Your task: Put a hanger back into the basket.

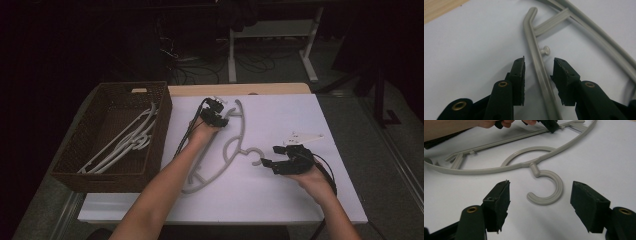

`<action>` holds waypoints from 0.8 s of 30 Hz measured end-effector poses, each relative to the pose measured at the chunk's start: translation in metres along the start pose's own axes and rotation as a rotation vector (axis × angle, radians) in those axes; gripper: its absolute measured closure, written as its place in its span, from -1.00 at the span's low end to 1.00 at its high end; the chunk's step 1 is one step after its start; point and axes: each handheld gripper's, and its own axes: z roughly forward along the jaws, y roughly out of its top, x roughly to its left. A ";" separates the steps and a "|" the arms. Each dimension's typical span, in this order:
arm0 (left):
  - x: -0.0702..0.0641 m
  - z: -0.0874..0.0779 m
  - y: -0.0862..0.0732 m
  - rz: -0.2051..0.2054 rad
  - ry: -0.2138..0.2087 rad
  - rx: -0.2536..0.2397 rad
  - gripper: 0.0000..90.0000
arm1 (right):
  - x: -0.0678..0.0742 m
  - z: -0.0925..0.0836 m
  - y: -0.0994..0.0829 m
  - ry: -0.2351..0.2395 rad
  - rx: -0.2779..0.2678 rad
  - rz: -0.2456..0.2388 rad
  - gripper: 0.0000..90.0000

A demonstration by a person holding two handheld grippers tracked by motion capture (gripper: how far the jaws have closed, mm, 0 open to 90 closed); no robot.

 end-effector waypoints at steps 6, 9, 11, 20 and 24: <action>-0.004 0.002 0.004 0.032 -0.004 0.014 0.71 | -0.003 0.000 -0.001 0.002 -0.004 0.007 -0.31; -0.004 0.002 0.004 0.041 -0.009 0.010 0.74 | -0.003 -0.001 0.000 0.007 -0.010 0.009 -0.31; -0.007 0.003 0.004 0.055 -0.005 0.008 0.76 | -0.002 -0.001 0.002 0.010 -0.014 0.005 -0.31; -0.047 0.011 0.013 0.116 -0.163 -0.017 0.78 | -0.002 -0.003 0.004 0.014 -0.029 0.006 -0.31; -0.074 0.016 0.021 0.171 -0.220 -0.013 0.79 | -0.002 -0.005 0.004 0.013 -0.033 0.007 -0.31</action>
